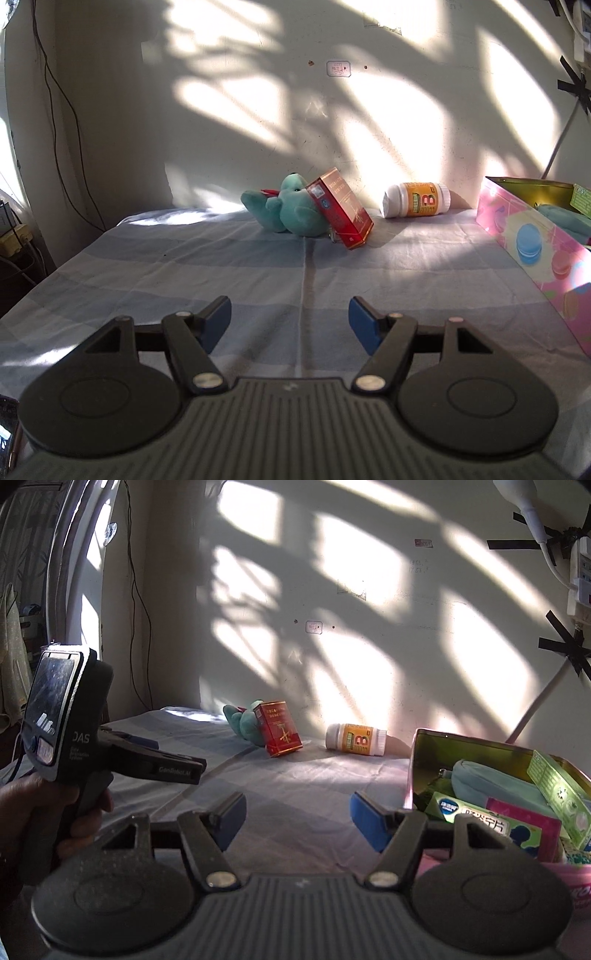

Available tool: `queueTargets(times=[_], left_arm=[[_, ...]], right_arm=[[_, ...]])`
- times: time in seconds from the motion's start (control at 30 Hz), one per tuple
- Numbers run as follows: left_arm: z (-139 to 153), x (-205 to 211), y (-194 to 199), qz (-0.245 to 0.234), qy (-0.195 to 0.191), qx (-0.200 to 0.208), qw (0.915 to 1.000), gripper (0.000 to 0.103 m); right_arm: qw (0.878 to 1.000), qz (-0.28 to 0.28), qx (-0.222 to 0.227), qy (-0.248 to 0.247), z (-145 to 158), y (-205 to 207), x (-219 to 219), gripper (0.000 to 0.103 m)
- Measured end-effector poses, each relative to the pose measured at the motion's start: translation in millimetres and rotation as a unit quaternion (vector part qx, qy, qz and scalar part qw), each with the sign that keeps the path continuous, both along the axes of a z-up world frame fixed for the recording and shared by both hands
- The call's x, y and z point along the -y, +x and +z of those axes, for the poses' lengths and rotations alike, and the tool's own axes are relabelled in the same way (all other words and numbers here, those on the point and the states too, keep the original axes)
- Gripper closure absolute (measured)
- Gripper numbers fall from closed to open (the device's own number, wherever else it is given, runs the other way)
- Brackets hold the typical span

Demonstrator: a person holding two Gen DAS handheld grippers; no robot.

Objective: Organize objects
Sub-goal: 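Move the right tool to the red box and grasp it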

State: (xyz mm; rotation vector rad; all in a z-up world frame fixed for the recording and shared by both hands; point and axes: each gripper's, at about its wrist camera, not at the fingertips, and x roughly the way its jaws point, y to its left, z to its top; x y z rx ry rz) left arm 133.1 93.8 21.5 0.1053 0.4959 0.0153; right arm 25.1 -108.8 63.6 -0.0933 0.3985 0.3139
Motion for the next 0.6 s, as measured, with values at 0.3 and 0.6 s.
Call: queueTargets(times=[0.3,0.6], left_arm=[[-13.6,-76.6,21.8,0.111,-0.125,-0.029,0.9855,0.031],[-20.8,-88.2,33.0,0.116,-0.169,-0.059,0.977,0.03]], right_arm=[[0.999,0.028,-0.034,-0.023,-11.0,86.2,-56.8,0.039],[0.994,-0.004,-0.054,-0.092,-41.4,212.6,-131.0,0.039]])
